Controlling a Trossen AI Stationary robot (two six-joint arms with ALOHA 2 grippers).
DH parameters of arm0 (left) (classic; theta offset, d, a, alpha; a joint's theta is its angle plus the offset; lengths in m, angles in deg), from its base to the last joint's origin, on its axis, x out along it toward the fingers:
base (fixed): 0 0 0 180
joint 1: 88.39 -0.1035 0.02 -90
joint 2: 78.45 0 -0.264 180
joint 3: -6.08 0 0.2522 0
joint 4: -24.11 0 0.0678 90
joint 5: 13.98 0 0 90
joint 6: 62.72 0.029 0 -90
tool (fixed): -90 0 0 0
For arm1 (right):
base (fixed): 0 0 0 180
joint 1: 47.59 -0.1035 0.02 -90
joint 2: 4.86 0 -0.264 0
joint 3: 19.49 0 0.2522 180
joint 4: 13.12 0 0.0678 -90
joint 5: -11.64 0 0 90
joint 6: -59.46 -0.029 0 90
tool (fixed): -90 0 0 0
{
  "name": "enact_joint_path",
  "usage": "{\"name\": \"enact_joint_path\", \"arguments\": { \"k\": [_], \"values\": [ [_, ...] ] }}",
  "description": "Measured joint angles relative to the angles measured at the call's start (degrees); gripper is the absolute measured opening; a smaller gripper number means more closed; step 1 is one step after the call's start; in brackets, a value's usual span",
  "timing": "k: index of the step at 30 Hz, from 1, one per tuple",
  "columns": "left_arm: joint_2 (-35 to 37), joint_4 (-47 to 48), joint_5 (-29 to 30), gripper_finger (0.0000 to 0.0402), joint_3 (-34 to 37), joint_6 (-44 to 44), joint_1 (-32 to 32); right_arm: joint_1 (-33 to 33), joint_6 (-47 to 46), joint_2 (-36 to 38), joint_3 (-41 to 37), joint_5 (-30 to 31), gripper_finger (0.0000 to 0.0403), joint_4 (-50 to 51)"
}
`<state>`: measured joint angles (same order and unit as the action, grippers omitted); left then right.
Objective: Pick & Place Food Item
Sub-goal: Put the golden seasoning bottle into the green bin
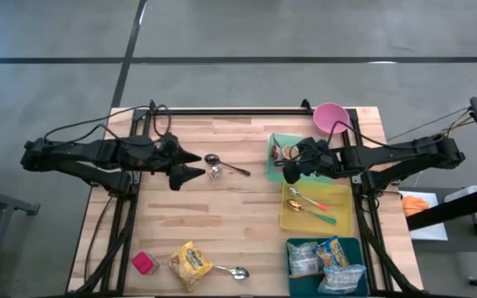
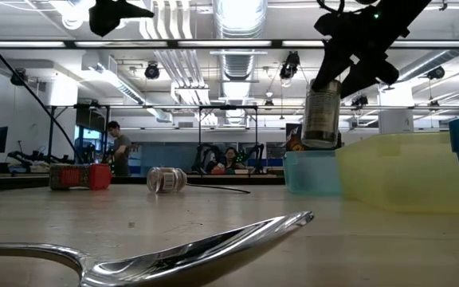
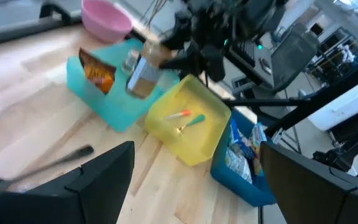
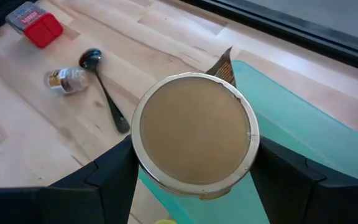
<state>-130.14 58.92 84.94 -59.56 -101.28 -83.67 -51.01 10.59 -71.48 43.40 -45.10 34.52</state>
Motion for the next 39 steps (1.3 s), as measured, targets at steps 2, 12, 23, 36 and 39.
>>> {"name": "enact_joint_path", "arguments": {
  "k": [2,12,23,36,39],
  "values": [
    [1.58,-0.41,0.88,0.0349,0.05,1.73,-0.03,0.14,-0.01,-0.71,-0.03,0.05,0.0257,-0.01],
    [6.72,-2.88,2.08,0.0349,2.26,5.15,-0.05,0.52,1.37,-4.34,-0.14,1.68,0.0257,-3.02],
    [6.50,0.23,2.21,0.0349,2.40,8.37,-0.09,0.48,-2.84,-11.21,-0.11,2.99,0.0257,-7.42],
    [6.44,0.82,2.06,0.0349,2.43,8.43,-0.09,0.48,-6.66,-18.18,0.06,5.94,0.0257,-9.38],
    [6.44,0.82,2.06,0.0349,2.43,8.43,-0.09,0.48,-6.88,-19.10,0.24,5.93,0.0256,-9.34]
  ]
}}
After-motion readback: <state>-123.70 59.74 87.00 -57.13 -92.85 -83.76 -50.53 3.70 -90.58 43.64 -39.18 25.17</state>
